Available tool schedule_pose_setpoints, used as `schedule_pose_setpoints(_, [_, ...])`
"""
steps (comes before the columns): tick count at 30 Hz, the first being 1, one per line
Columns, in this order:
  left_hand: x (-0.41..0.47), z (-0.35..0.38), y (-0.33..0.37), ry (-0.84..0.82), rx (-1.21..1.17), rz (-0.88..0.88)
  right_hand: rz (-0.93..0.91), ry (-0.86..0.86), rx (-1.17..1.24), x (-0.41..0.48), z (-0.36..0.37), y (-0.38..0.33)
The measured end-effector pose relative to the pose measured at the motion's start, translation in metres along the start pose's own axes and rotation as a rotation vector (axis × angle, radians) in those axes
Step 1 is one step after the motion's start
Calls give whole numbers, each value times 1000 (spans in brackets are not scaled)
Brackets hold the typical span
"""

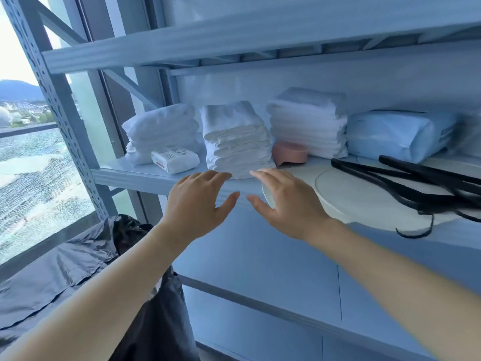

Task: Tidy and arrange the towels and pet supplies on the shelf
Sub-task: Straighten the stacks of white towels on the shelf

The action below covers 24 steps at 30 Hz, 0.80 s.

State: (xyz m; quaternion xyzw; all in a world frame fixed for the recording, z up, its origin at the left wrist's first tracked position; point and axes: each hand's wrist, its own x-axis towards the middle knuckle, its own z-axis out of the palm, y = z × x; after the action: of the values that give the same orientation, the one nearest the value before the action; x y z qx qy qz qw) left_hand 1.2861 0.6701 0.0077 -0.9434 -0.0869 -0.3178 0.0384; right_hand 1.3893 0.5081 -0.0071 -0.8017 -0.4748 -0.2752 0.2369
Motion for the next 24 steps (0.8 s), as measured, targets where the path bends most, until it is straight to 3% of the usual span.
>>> schedule_pose_setpoints(8, [46,39,-42,-9,49,-25,-23,-38,25,60,48,28])
schedule_pose_setpoints(24, [118,107,-51,83,78,-58,-77,-45,40,125,89,98])
